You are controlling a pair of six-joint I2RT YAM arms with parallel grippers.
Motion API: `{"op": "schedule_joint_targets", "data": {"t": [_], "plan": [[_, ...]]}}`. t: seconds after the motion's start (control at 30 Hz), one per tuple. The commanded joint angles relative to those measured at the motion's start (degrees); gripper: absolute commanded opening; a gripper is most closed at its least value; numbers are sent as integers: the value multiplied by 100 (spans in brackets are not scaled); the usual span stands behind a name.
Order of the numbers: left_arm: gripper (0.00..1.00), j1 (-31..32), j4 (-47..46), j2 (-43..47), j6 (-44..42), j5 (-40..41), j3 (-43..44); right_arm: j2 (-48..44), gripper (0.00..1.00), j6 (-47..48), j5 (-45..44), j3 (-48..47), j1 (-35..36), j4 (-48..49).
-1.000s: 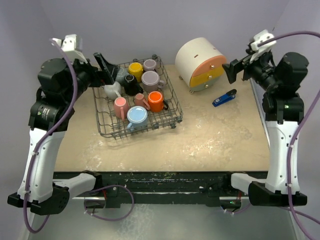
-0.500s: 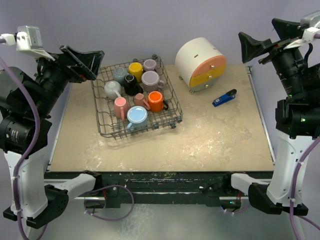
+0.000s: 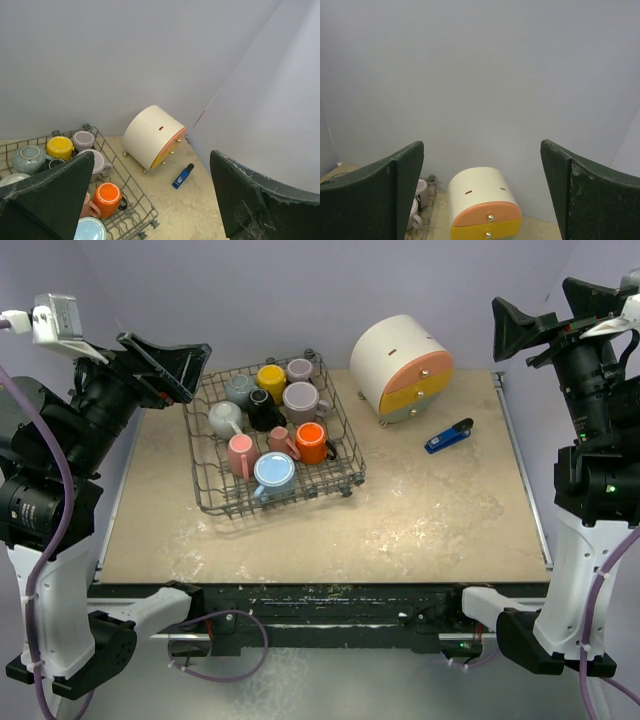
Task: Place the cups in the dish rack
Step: Reset both arms
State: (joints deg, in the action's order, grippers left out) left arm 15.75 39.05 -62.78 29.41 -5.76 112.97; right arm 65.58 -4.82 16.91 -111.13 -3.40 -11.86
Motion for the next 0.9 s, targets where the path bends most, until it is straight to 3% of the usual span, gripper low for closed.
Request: {"op": "schedule_joint_targets", "data": {"t": [0.0,0.87], "plan": [[99,-37,-210,-10,150,-124,-43,-71,100,59,-142,-128,-12,80],[99,-37,-191,91,136,-84,-223,-64,100,308,-63,81,-12,-93]]}}
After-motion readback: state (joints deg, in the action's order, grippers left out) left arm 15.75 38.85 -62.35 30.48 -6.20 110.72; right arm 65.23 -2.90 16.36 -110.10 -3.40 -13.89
